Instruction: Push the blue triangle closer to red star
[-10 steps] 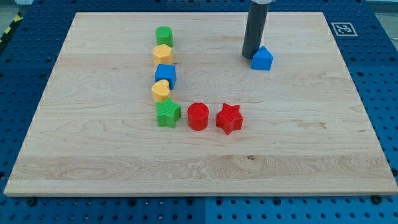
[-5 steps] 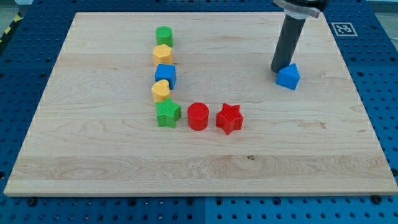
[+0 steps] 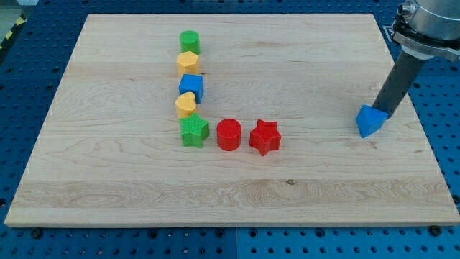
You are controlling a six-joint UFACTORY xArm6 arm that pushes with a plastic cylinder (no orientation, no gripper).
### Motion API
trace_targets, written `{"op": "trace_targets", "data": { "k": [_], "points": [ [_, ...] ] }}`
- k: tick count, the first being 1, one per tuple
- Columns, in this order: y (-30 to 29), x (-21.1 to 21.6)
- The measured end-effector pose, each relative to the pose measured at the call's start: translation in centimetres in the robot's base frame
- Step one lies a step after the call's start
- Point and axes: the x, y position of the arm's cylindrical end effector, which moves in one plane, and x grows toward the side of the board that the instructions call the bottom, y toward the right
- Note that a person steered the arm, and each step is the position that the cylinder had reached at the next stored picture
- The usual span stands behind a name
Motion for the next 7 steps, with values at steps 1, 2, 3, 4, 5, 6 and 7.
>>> {"op": "trace_targets", "data": {
  "k": [1, 2, 3, 4, 5, 6, 7],
  "points": [
    [0.0, 0.1],
    [-0.2, 0.6],
    [-1.1, 1.3],
    [-2.5, 1.4],
    [-3.5, 1.7],
    [-4.1, 2.9],
    [-4.6, 4.5]
  ]
}}
